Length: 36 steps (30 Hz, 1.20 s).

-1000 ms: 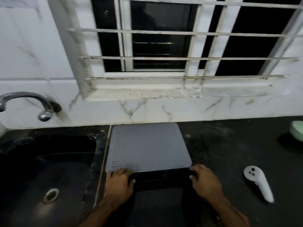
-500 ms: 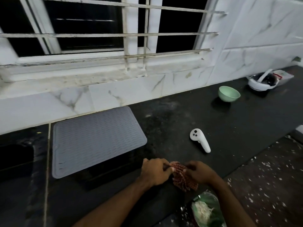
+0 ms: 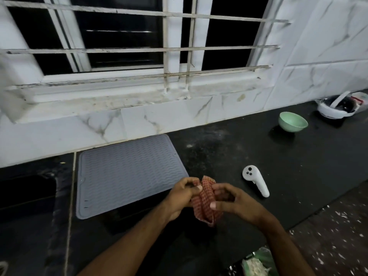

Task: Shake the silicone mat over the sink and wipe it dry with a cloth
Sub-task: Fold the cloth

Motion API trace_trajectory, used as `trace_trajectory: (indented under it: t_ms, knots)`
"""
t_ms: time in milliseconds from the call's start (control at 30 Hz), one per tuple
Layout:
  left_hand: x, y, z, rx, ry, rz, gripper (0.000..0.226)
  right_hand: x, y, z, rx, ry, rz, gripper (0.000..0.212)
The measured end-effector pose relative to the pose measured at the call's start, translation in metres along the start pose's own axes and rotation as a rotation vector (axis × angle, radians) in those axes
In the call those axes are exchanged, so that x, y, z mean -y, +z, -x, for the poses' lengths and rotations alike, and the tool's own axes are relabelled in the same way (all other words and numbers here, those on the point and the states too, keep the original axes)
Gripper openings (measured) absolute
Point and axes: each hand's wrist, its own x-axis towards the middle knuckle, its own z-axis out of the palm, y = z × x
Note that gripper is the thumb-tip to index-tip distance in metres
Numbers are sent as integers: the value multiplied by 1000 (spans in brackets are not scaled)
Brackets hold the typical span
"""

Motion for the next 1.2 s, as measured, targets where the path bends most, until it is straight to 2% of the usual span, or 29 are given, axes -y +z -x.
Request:
trace_trajectory:
  t_ms: [100,200,300,400,500,600,700,733,800,867,933,1000,1067,1133,1200]
  knots:
    - [-10,-21,4,-41,26,46,23,11,18,-15,64,-52,103,65]
    - [-17,-49,12,-122,67,94,20,27,36,-38,78,-120,162,57]
    - [-22,-77,24,-185,105,-19,25,44,49,-59,92,-183,326,50]
    - [-38,-113,43,-295,199,-168,35,76,70,-78,139,-311,535,52]
    - [-52,-145,69,-296,238,-163,41,111,101,-93,215,-459,630,43]
    - [-55,-168,93,-249,245,32,33,139,131,-106,305,-537,557,33]
    - [-51,-194,110,-320,312,179,30,159,152,-118,497,-421,304,34]
    - [-49,-202,117,-363,323,184,29,164,159,-122,532,-401,311,34]
    - [-45,-217,129,-466,351,118,31,171,174,-131,506,-462,486,30]
    - [-42,-230,142,-562,402,-52,46,180,190,-134,437,-583,667,23]
    - [-40,-241,157,-616,467,-246,60,192,209,-131,452,-689,734,16]
    - [-44,-250,172,-623,517,-423,51,205,224,-127,503,-771,744,14]
    - [-48,-256,182,-658,553,-558,28,217,232,-126,527,-813,699,16]
    - [-52,-261,189,-735,608,-613,13,226,233,-131,502,-823,652,15]
    - [-59,-267,198,-773,644,-631,11,229,231,-136,458,-815,613,14]
